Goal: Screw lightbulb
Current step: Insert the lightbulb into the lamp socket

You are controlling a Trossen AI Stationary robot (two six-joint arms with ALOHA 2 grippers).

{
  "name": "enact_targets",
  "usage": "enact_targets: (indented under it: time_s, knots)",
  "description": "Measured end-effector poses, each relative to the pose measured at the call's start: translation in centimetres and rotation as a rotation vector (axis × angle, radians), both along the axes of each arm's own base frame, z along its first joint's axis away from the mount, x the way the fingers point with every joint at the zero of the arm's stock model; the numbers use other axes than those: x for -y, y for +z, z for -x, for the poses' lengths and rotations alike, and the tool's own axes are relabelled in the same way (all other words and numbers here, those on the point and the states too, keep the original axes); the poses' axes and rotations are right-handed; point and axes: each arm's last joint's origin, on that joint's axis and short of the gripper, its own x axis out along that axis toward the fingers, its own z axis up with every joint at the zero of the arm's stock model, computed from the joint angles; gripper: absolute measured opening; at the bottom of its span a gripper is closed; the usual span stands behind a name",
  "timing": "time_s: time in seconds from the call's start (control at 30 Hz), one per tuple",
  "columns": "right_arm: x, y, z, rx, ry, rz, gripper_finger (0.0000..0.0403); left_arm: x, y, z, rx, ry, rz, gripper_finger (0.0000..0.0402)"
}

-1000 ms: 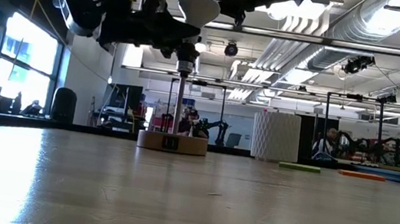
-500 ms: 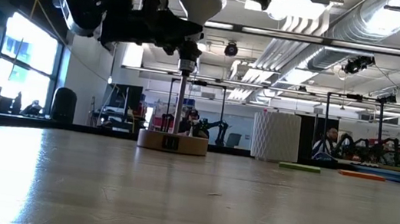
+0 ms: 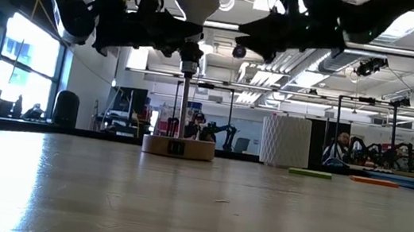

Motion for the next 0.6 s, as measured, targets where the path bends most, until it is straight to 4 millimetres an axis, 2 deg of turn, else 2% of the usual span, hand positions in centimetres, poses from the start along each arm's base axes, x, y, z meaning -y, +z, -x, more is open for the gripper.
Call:
enact_targets:
  time_s: [0.07,0.2,0.3,0.4,0.6]
  knots:
    - [0.0,-1.0,-1.1,0.044,0.028,-0.026,0.0207,-0.1,-0.1,0.0,-0.001,0.000,0.000,0.0134]
    - [1.2,-1.3,-3.4,0.041,0.139,-0.067,0.0226,-0.6,-0.8,-0.2,-0.007,0.007,0.031,0.0134]
    - [2.2,-0.7,-5.1,0.026,0.244,-0.081,0.0254,-0.9,-1.5,-0.4,0.007,-0.001,0.056,0.0134]
    - [3.2,-0.4,-6.4,0.004,0.250,-0.059,0.0279,-1.2,-1.9,-0.4,0.027,-0.020,0.078,0.0134]
    - [4.3,0.5,-7.6,-0.001,0.273,-0.002,0.0287,-1.3,-2.4,-0.5,0.027,-0.030,0.089,0.0134]
